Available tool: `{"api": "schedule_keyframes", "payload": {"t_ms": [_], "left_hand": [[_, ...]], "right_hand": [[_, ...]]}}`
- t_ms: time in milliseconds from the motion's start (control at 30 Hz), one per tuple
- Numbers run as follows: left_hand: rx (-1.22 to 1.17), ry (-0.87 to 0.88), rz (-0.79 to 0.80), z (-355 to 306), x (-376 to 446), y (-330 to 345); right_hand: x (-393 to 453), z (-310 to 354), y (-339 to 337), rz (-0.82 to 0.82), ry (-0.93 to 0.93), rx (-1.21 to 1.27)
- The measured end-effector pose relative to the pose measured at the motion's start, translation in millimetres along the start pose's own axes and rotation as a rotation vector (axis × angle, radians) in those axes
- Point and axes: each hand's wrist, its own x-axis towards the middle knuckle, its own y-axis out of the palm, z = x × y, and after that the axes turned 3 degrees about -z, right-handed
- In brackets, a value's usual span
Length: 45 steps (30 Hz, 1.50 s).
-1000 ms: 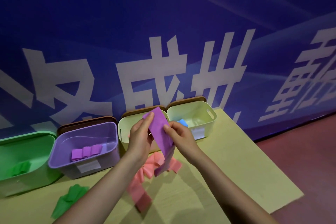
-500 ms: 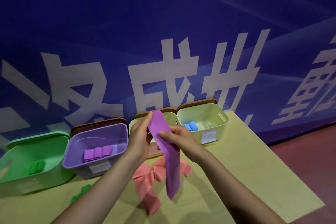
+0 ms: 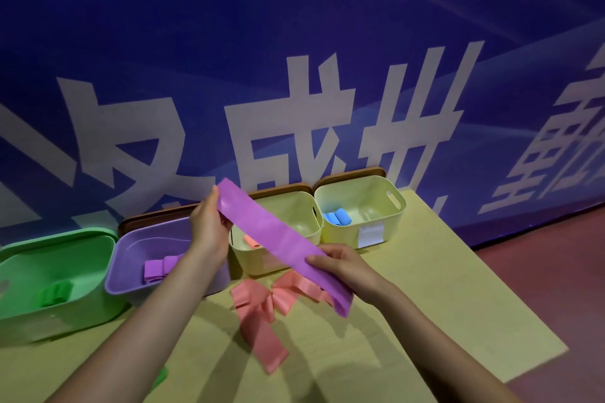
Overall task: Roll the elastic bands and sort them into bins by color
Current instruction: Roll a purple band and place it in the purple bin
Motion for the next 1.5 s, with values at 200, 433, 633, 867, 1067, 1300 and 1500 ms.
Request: {"api": "schedule_keyframes", "payload": {"t_ms": [200, 433, 633, 867, 1067, 1300, 1500], "left_hand": [[0.056, -0.087, 0.038, 29, 2, -11], [0.294, -0.134, 0.062, 56, -1, -30], [0.628, 0.216, 0.397, 63, -28, -26], [0.429, -0.064, 0.676, 73, -51, -1], [0.326, -0.162, 0.578, 73, -57, 7], [0.207, -0.223, 0.150, 52, -20, -11], [0.418, 0.058, 0.300, 54, -14, -32]], "right_hand": [[8, 2, 5, -0.096, -0.108, 0.004], [17, 14, 5, -0.097, -0.164, 0.355], [19, 29, 5, -0.099, -0.075, 0.687], [13, 41, 0, -0.104, -0.048, 0.864], [9, 37, -9, -0.092, -0.037, 0.641], [3, -2, -41, 0.114, 0.181, 0.163], [11, -17, -51, -0.214, 0.189, 0.351]]}}
